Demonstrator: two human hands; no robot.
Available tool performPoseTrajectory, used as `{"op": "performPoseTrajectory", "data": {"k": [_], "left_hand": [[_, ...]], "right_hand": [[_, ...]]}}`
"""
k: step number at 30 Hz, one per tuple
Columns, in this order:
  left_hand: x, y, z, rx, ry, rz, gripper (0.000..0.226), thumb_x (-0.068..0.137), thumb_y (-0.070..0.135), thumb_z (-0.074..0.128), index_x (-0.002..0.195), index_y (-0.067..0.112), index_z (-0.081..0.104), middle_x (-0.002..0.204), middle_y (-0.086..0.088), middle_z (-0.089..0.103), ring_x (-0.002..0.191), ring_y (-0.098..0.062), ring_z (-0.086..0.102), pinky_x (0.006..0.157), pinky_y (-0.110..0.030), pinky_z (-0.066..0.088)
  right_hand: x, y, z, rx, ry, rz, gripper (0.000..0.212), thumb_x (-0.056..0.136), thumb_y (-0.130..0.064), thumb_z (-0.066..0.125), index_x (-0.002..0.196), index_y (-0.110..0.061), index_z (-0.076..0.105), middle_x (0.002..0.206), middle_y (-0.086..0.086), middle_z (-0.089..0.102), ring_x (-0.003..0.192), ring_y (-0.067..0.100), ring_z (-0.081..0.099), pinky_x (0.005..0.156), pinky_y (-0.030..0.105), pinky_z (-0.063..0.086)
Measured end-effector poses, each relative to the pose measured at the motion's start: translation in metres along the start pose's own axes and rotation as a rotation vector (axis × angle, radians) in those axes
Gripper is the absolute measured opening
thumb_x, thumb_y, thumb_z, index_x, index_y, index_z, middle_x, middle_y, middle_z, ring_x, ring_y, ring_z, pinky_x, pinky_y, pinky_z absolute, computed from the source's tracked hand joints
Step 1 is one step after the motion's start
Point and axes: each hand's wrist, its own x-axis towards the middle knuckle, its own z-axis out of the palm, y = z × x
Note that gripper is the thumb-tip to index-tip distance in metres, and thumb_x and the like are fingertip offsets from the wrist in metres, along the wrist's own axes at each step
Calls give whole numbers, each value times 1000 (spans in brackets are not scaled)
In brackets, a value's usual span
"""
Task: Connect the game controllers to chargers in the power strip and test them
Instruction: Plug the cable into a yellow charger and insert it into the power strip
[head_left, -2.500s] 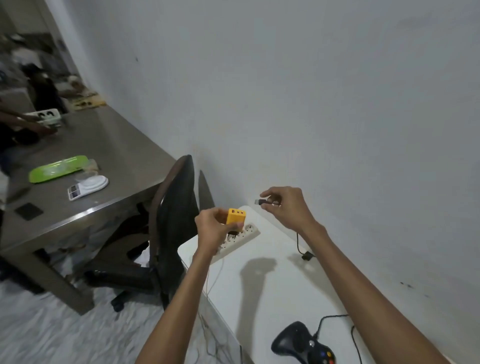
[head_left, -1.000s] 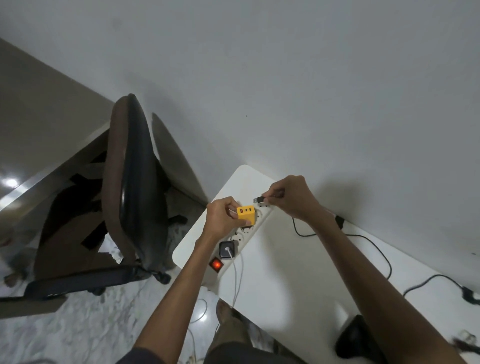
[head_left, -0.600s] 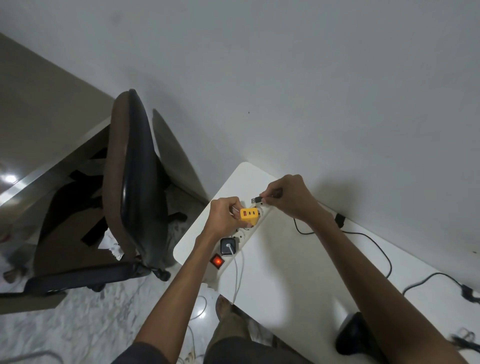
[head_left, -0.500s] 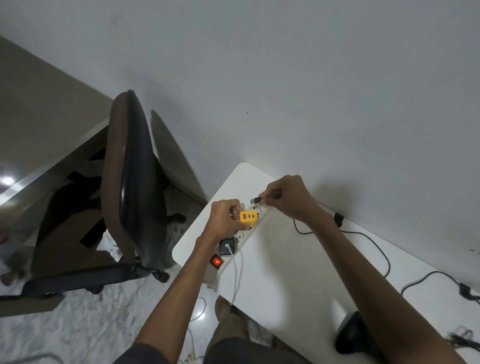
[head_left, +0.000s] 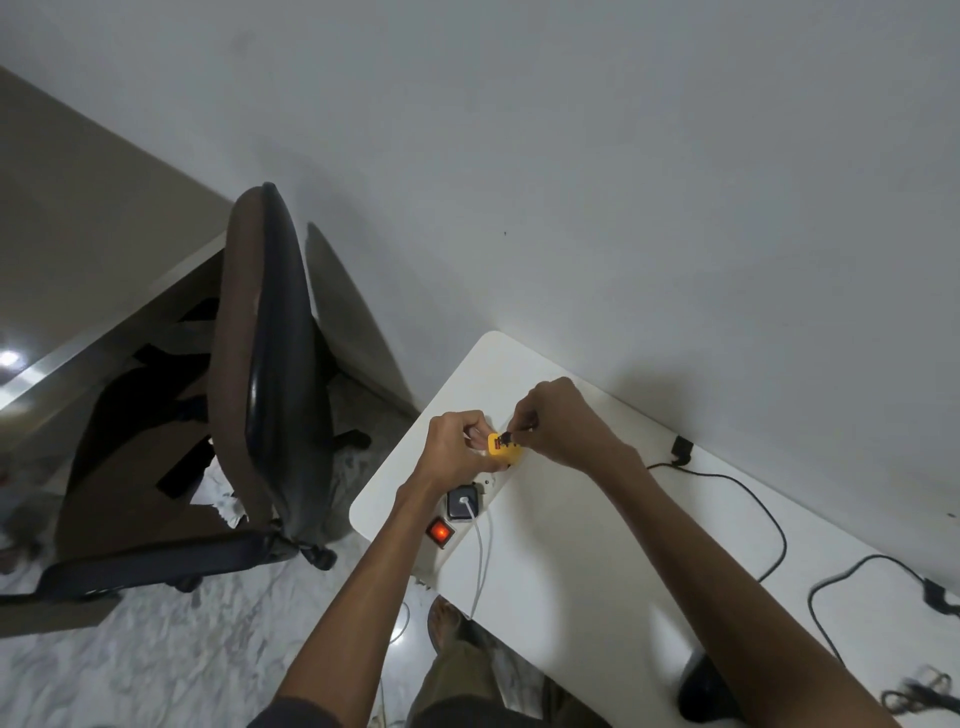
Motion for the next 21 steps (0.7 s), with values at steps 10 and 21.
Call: {"op": "performPoseTrajectory", "data": {"k": [10, 21], "left_hand": [[1, -4, -2, -19, -13, 11, 37, 53, 11, 91, 58, 30, 60, 66, 5, 68, 58, -7, 58, 60, -29, 56], [0, -4, -4, -19, -26, 5, 36, 51, 1, 86, 56, 24, 58, 58, 2, 60, 54, -9, 47, 59, -35, 54]], "right_hand": [[8, -9, 8, -110, -29, 26, 10, 72, -9, 73, 75, -13, 81, 73, 4, 77, 61, 15, 61, 61, 31, 55], [14, -30, 15, -255, -109, 77, 31, 72, -1, 57, 48, -10, 40, 52, 9, 43, 56, 31, 50, 51, 25, 34]]}}
